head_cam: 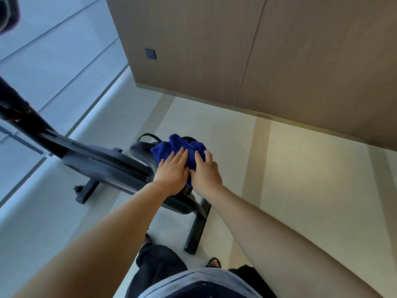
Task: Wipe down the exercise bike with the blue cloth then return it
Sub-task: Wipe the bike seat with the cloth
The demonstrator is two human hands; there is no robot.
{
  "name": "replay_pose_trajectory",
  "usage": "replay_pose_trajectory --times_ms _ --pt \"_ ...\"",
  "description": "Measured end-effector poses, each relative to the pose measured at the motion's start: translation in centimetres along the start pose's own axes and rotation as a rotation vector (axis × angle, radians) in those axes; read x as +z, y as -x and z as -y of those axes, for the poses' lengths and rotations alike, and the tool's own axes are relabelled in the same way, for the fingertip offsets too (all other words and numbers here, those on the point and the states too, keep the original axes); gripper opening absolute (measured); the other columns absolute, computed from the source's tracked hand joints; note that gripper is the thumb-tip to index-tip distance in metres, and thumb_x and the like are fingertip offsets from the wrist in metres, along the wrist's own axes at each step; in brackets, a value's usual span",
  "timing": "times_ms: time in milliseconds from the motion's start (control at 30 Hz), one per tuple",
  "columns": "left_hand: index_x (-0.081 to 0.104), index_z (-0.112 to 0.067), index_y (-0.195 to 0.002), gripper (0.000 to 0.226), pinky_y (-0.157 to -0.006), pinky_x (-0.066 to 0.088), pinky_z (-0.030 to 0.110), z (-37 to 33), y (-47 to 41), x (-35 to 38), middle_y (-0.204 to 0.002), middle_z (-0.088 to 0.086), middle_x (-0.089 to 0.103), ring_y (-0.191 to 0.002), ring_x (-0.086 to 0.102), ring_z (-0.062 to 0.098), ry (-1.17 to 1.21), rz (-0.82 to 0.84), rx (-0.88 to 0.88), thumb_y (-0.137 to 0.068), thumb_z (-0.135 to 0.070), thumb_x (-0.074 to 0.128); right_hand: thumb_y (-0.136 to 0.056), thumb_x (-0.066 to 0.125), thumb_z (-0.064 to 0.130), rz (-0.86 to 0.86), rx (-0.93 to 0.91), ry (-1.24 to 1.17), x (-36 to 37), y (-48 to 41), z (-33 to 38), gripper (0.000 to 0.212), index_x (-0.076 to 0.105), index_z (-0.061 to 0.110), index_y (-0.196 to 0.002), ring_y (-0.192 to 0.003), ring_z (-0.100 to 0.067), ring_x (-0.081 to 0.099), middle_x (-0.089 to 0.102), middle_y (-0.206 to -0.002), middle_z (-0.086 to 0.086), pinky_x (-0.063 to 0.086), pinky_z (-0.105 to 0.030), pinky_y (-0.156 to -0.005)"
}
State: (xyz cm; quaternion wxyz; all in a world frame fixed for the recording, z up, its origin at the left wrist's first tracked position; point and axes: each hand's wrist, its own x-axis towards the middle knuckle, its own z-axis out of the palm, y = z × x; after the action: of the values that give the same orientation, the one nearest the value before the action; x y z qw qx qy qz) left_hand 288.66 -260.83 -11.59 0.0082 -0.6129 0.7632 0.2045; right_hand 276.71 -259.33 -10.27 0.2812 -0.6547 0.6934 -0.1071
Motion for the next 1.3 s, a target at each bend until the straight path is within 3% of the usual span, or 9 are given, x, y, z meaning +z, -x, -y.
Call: replay_pose_trajectory --times_ms 200,400,500,733,1067,1300 --pt "0.000 -0.027 -0.147 0.054 -0.117 0.011 0.046 0.9 -0.6 -0.5 -0.158 -0.003 0.001 -0.144 0.003 0.023 -0.003 0.047 0.044 -0.099 -0.037 0.024 -0.097 0.043 0.014 -0.080 0.051 -0.059 0.9 -1.1 0.7 0.052 0.026 0.019 -0.145 -0.133 -0.027 0.025 0.013 -0.155 -0.004 0.037 -0.037 -0.105" --pt "0.000 -0.027 -0.147 0.054 -0.116 0.011 0.045 1.6 -2.4 -1.5 -0.158 -0.005 0.000 -0.145 0.000 0.021 0.028 0.089 0.062 -0.100 -0.036 0.024 -0.100 0.035 0.022 -0.137 0.165 -0.106 1.3 -3.0 1.6 0.044 0.029 0.023 -0.143 -0.128 -0.021 0.031 0.026 -0.150 -0.001 0.037 -0.030 -0.100" --pt "0.001 -0.027 -0.147 0.055 -0.115 0.011 0.045 1.8 -3.4 -1.9 -0.158 -0.006 0.000 -0.144 0.000 0.021 0.035 0.108 0.059 -0.100 -0.036 0.026 -0.096 0.042 0.016 -0.118 0.134 0.023 0.9 -3.8 1.9 0.051 0.027 0.024 -0.144 -0.130 -0.027 0.024 0.020 -0.152 -0.001 0.037 -0.040 -0.104" --pt "0.005 -0.027 -0.147 0.055 -0.114 0.013 0.045 2.0 -4.2 -1.5 -0.158 -0.005 0.004 -0.144 0.005 0.022 0.032 0.045 0.054 -0.099 -0.038 0.028 -0.097 0.041 0.022 0.033 0.090 0.078 0.4 -5.1 1.1 0.056 0.015 0.033 -0.146 -0.129 -0.027 0.021 0.012 -0.151 0.003 0.040 -0.040 -0.100" --pt "0.019 -0.024 -0.144 0.055 -0.108 0.024 0.043 0.8 -0.9 1.0 -0.152 -0.001 0.021 -0.135 0.020 0.025 -0.019 -0.148 -0.012 -0.095 -0.047 0.029 -0.093 0.047 0.017 0.066 -0.078 0.026 -0.5 -3.4 -0.7 0.046 0.034 0.022 -0.137 -0.119 -0.028 0.029 0.023 -0.145 -0.002 0.037 -0.034 -0.096" --pt "0.014 -0.023 -0.146 0.055 -0.114 0.014 0.043 0.4 0.0 1.4 -0.155 -0.001 0.015 -0.141 0.012 0.025 0.002 -0.093 -0.003 -0.096 -0.041 0.028 -0.094 0.049 0.017 -0.039 -0.072 0.029 0.2 -1.7 -0.6 0.042 0.043 0.015 -0.135 -0.112 -0.026 0.039 0.039 -0.135 -0.002 0.040 -0.032 -0.094"
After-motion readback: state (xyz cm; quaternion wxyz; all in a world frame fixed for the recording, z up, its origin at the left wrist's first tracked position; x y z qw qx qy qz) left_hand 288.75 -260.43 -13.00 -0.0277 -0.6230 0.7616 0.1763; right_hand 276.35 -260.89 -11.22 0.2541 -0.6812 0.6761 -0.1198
